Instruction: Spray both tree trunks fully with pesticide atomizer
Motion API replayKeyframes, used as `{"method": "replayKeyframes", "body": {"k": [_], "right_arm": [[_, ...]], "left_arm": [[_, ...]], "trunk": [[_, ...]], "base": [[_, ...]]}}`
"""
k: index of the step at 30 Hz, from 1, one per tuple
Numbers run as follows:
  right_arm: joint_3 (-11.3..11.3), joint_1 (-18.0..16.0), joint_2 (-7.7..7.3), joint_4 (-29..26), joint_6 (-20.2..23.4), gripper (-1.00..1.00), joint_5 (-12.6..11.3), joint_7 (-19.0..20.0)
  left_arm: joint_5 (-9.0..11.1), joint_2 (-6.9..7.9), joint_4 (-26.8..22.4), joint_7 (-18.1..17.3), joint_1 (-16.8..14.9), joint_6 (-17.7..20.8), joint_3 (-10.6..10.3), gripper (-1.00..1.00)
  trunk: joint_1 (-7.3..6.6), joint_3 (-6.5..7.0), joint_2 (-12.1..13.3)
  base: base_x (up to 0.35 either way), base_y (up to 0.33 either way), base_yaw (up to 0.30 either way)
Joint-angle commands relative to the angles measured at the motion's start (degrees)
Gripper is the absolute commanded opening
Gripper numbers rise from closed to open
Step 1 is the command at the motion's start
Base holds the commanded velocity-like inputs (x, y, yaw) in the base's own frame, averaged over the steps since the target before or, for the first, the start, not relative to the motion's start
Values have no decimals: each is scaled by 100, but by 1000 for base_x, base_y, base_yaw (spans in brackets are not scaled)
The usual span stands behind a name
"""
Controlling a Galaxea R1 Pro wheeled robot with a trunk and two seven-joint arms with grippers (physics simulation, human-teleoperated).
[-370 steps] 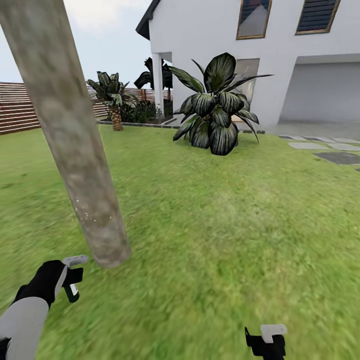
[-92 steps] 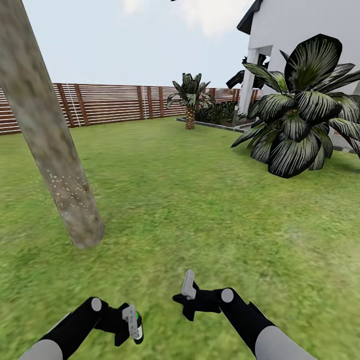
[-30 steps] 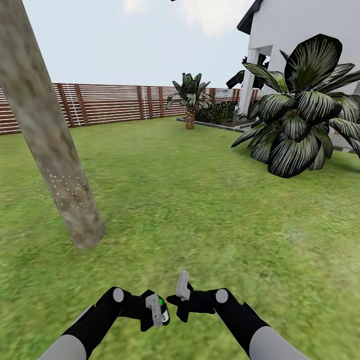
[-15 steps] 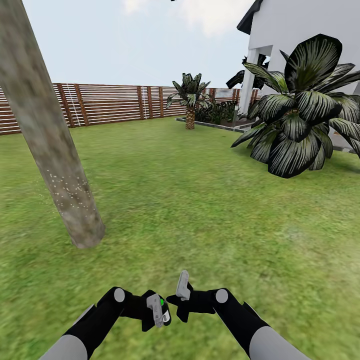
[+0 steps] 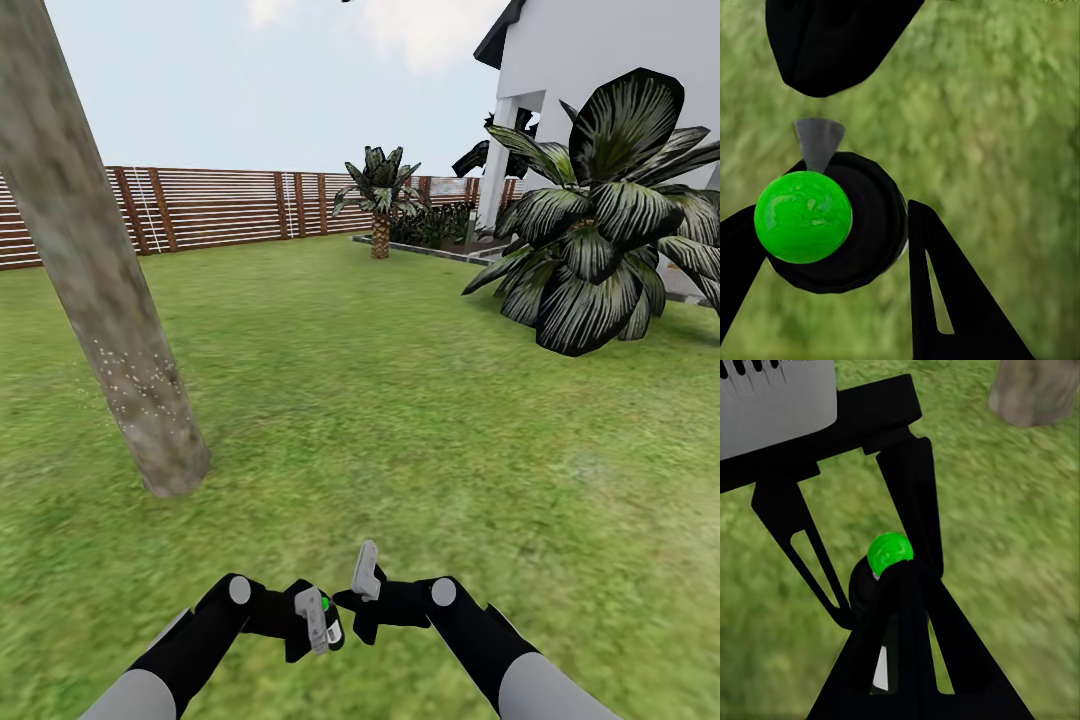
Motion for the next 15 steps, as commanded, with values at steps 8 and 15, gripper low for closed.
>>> {"method": "replayKeyframes", "body": {"k": [8, 15], "right_arm": [[-5, -3, 1, -3, -36, -100, 60, -1], [-5, -3, 1, -3, -36, -100, 60, -1]], "left_arm": [[-29, -31, -9, -7, -7, -19, -12, -100], [-20, -26, -9, -7, -8, -19, -11, -100]], "trunk": [[-1, -5, -2], [-1, -5, -2]], "base": [[0, 0, 0], [0, 0, 0]]}}
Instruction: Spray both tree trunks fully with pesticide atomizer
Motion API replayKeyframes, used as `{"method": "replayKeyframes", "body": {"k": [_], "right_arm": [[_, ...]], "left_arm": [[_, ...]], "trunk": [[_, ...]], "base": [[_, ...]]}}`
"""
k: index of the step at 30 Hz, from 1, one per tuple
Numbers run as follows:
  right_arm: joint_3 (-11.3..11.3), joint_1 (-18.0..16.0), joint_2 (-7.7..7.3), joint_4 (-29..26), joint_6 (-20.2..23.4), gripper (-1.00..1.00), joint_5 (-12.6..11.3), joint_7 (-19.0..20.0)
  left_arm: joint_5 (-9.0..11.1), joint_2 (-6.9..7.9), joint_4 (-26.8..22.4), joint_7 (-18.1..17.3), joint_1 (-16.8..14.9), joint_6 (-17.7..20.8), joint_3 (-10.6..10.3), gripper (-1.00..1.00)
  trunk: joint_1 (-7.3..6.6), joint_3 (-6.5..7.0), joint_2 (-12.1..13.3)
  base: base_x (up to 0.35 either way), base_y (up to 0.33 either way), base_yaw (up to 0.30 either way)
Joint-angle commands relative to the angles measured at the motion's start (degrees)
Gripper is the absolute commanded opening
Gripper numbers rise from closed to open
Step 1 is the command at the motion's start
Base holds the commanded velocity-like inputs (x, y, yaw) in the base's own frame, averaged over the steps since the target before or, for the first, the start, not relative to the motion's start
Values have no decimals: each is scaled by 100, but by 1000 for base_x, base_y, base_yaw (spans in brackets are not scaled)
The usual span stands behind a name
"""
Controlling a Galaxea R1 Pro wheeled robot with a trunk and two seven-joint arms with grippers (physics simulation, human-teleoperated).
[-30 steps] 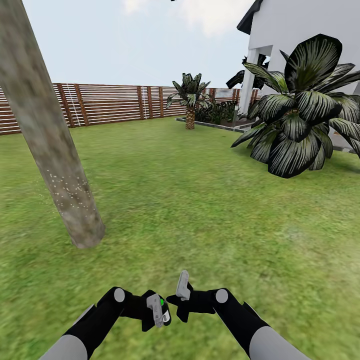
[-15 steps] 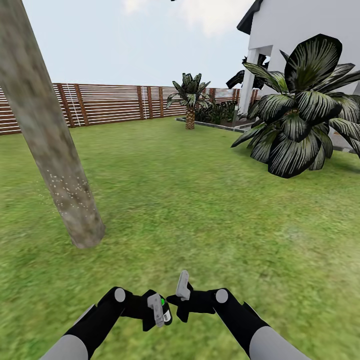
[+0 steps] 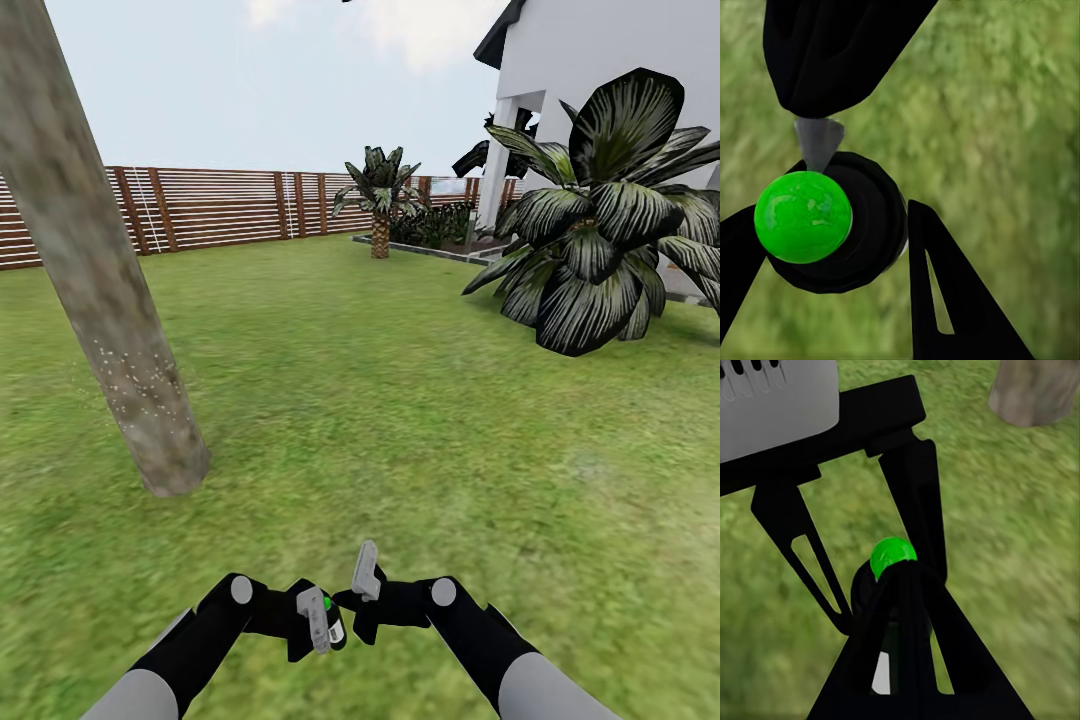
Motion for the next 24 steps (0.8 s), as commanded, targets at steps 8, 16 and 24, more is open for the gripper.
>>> {"method": "replayKeyframes", "body": {"k": [8, 16, 24], "right_arm": [[-6, -3, 1, -3, -36, -100, 60, -1], [-14, -3, 1, -3, -36, -100, 60, -1], [-11, -3, 1, -3, -36, -100, 60, -1]], "left_arm": [[-21, 0, -5, -7, -3, -19, 1, -100], [305, 6, -1, -15, -3, -34, -2, -100], [325, 10, 5, -15, -3, -36, -4, -100]], "trunk": [[-1, -5, -2], [-1, -5, -2], [-1, -5, -2]], "base": [[0, 0, 0], [0, 0, 0], [0, 0, 0]]}}
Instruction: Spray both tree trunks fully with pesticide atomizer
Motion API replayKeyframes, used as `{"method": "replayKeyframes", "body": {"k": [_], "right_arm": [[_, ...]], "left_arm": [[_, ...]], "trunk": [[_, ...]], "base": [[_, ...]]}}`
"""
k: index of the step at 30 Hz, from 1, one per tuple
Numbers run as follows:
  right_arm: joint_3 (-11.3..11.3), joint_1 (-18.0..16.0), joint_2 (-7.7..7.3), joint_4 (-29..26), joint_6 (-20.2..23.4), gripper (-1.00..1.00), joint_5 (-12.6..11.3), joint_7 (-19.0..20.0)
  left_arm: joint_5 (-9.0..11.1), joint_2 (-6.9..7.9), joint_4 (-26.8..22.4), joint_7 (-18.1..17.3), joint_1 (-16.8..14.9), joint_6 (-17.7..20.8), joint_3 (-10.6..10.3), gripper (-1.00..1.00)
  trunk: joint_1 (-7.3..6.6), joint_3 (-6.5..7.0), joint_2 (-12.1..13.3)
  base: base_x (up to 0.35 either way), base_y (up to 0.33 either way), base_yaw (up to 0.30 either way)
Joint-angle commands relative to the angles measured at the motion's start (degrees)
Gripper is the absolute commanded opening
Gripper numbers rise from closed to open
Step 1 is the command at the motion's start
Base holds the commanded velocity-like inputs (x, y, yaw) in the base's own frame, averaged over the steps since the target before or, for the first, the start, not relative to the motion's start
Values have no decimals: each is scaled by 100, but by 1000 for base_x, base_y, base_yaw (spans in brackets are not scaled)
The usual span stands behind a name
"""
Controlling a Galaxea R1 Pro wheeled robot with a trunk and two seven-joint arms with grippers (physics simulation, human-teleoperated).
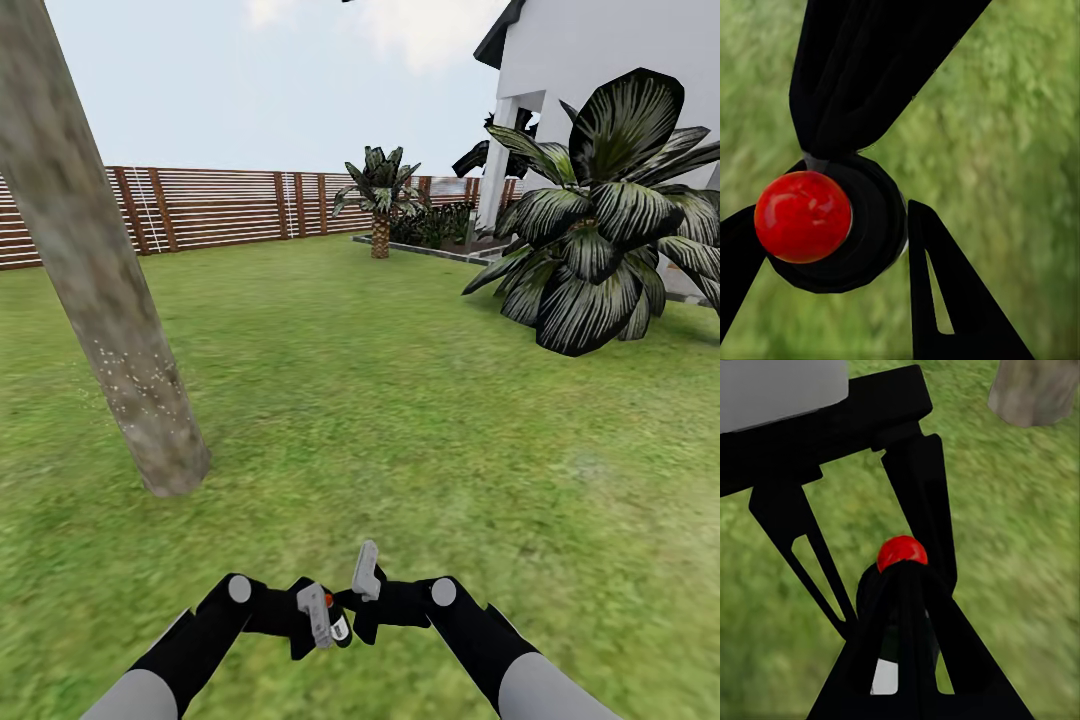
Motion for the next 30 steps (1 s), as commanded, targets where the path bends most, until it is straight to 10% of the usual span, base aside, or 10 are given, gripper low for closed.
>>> {"method": "replayKeyframes", "body": {"k": [1, 7, 16, 17, 21, 24, 26, 30], "right_arm": [[-6, -3, 1, -3, -36, -100, 60, -1], [-2, -3, 1, 5, -36, -100, 60, -1], [-7, -3, -11, 38, -36, -100, 76, -1], [-9, -3, -15, 41, -37, 100, 77, -1], [-18, -1, -56, 73, -44, 100, 77, -33], [-38, 5, -225, 762, -66, 100, 62, -297], [-55, 9, -341, 1586, -153, 100, 27, -1173], [-69, 103, -396, 2836, -1072, 100, -356, -3658]], "left_arm": [[-33, 6, 1, -4, -3, -20, -13, -100], [-68, 157, 77, 3, 15, -29, -4, -100], [-82, 1083, 318, 19, 84, -29, 6, -100], [-82, 1181, 349, 20, 89, -29, 6, -100], [-77, 1431, 544, 101, 109, -18, 0, -100], [37, 1441, 1020, 874, 111, -7, 68, -100], [442, 1376, 1559, 1614, 112, -21, 312, -100], [2301, 1252, 2771, 2817, 139, -888, 806, -100]], "trunk": [[-1, -5, -2], [-1, -5, -2], [-1, -5, -2], [-1, -5, -2], [-1, -5, -2], [-1, -5, -2], [-1, -5, -2], [-1, -5, -2]], "base": [[0, 0, 0], [0, 0, 0], [0, 0, 0], [0, 0, 0], [0, 0, 0], [0, 0, 0], [0, 0, 0], [0, 0, 0]]}}
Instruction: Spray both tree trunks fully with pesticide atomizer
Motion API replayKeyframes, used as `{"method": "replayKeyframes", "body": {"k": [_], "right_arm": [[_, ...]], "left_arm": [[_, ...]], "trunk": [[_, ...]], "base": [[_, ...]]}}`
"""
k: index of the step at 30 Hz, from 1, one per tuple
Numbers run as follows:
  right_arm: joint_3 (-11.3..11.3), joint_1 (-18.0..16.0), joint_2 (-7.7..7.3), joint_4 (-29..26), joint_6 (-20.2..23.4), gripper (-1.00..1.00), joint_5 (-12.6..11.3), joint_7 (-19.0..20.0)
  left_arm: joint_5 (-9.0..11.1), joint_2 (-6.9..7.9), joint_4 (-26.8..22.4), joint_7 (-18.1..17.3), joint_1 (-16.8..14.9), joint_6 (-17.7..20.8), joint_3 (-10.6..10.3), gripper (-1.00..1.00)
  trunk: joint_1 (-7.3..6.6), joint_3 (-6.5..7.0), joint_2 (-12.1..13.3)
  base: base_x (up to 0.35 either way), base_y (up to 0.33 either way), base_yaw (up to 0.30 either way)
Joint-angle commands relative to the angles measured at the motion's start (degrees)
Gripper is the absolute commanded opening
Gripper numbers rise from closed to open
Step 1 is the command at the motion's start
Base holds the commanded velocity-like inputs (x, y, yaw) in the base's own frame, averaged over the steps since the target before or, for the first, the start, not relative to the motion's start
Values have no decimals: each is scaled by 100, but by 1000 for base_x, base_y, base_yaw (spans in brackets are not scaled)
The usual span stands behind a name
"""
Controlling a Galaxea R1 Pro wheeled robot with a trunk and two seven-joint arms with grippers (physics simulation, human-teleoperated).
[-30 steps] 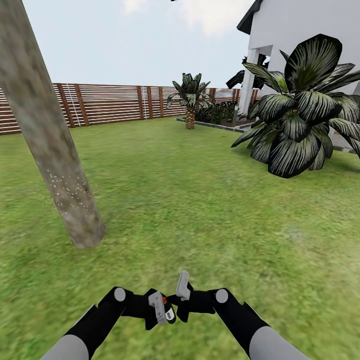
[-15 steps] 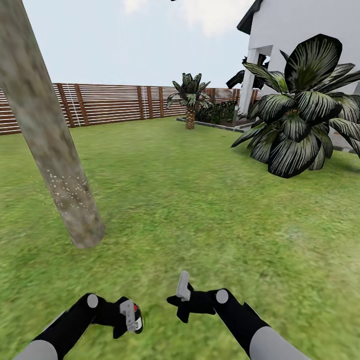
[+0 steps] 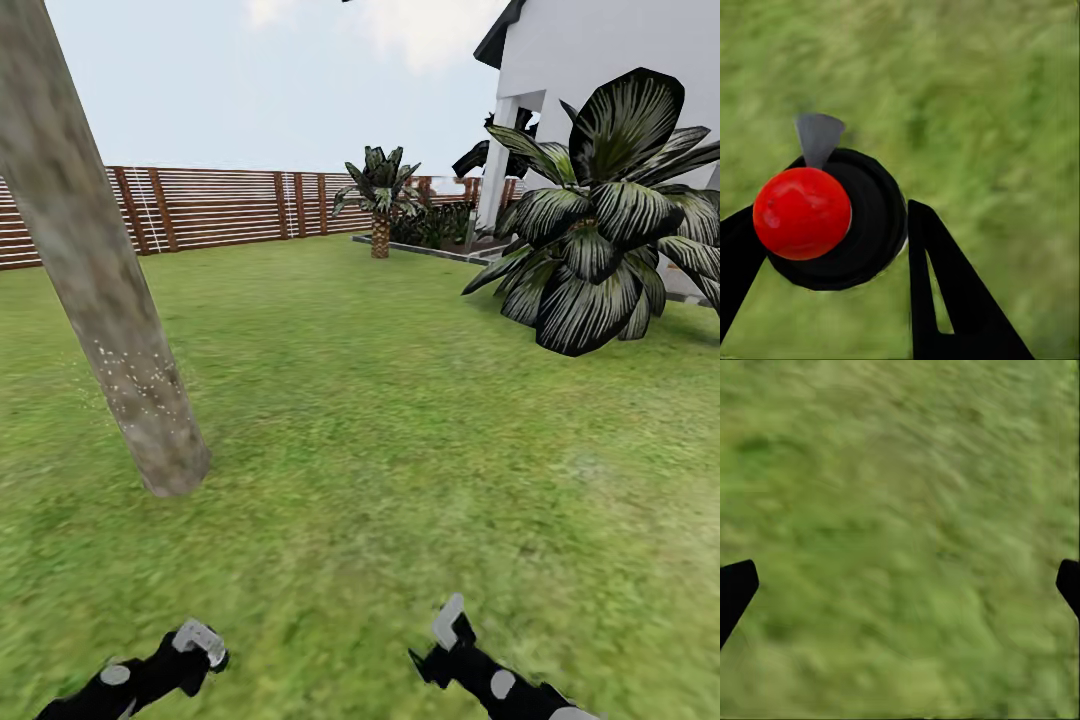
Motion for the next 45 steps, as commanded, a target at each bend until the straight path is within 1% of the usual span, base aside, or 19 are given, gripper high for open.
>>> {"method": "replayKeyframes", "body": {"k": [1, 2, 3, 4, 6, 8, 12, 16, 18, 22, 26, 42, 44, 45], "right_arm": [[-45, 223, -2, 116, -240, 100, -359, -700], [-46, 453, -5, 171, -384, 100, -798, -1223], [-46, 621, -14, 200, -526, 100, -1254, -1592], [-46, 691, -47, 210, -628, 100, -1558, -1751], [-36, 774, -265, 228, -837, 100, -2204, -1916], [-17, 817, -373, 236, -941, 100, -2521, -1975], [-14, 823, -378, 233, -955, 100, -2573, -1983], [-38, 824, -222, 238, -954, 100, -2588, -2014], [-38, 824, -217, 235, -953, 100, -2588, -2015], [-38, 824, -206, 230, -953, 100, -2595, -2015], [-38, 824, -199, 234, -953, 100, -2596, -2015], [-38, 824, -207, 236, -948, 100, -2588, -2024], [-38, 824, -207, 237, -948, 100, -2588, -2024], [-38, 824, -207, 237, -948, 100, -2588, -2024]], "left_arm": [[577, -21, 305, 422, 96, -486, 33, -100], [1073, -64, 461, 784, 222, -812, 55, -100], [1476, -123, 541, 1118, 349, -1039, 67, -100], [1693, -157, 574, 1333, 428, -1146, 71, -100], [2044, -230, 610, 1847, 622, -1354, 76, -100], [2201, -277, 686, 2266, 747, -1596, 78, -100], [2200, -286, 658, 2329, 959, -1654, 65, -100], [2252, -295, 650, 2353, 996, -1643, 96, -100], [2256, -330, 660, 2361, 996, -1633, 98, -100], [2349, -328, 667, 2363, 1000, -1638, 157, -100], [2411, -326, 668, 2363, 998, -1635, 173, -100], [2420, -319, 694, 2391, 1005, -1643, 183, -100], [2447, -319, 695, 2413, 1005, -1643, 184, -100], [2493, -319, 695, 2419, 1005, -1643, 184, -100]], "trunk": [[-1, -4, -2], [-1, -4, -2], [-1, -4, -2], [-1, -4, -2], [-1, -4, -2], [-1, -4, -2], [-1, -4, -2], [-1, -4, -2], [-1, -4, -2], [-1, -4, -2], [-1, -4, -2], [-1, -31, -2], [-1, -36, -2], [-1, -39, -2]], "base": [[0, 0, 0], [0, 0, 0], [0, 0, 0], [0, 0, 0], [0, 0, 0], [0, 0, 0], [0, 0, 0], [0, 0, 60], [0, 0, 267], [0, 0, 279], [-27, -19, 281], [-214, -201, 281], [-281, -135, 281], [-282, -133, 281]]}}
